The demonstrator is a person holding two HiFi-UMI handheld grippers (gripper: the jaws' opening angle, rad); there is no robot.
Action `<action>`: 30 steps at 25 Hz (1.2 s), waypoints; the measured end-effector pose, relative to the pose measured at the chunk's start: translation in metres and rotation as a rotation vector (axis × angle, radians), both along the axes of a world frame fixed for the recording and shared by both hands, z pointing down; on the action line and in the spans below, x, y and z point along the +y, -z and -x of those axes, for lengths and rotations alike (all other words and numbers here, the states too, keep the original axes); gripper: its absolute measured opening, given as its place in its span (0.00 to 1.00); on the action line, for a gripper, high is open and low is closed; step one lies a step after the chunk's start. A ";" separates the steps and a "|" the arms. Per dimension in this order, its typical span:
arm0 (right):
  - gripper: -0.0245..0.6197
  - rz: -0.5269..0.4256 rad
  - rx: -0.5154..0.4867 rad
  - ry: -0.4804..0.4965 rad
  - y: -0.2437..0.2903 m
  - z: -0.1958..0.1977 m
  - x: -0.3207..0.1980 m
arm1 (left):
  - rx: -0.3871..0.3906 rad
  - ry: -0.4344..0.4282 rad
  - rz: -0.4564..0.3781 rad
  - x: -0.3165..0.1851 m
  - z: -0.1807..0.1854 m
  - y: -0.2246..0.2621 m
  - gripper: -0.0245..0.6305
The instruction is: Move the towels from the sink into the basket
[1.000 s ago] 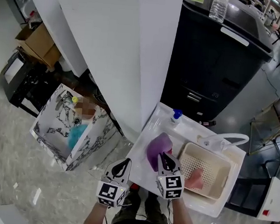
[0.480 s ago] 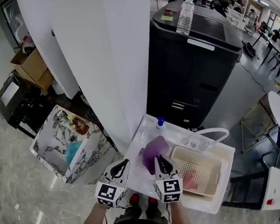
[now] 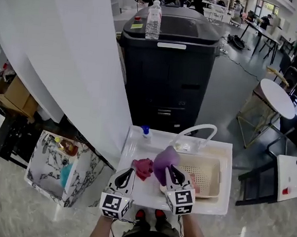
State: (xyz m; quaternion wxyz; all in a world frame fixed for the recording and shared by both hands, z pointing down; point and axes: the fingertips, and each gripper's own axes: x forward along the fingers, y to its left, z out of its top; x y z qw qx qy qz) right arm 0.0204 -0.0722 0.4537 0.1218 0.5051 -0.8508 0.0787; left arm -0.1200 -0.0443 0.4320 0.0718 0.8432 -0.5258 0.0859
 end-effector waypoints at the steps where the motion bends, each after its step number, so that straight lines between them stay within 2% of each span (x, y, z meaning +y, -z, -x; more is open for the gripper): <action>1: 0.13 0.001 0.002 -0.018 0.000 -0.009 0.001 | 0.001 -0.016 -0.001 -0.001 -0.008 0.000 0.05; 9: 0.13 0.002 0.017 -0.157 -0.004 -0.075 0.012 | 0.002 -0.148 0.003 -0.008 -0.068 -0.002 0.05; 17: 0.13 0.016 0.016 -0.256 -0.012 -0.129 0.025 | 0.005 -0.243 0.021 -0.007 -0.120 -0.010 0.05; 30: 0.13 0.099 0.006 -0.355 -0.053 -0.193 0.034 | -0.008 -0.305 0.105 -0.008 -0.171 -0.047 0.05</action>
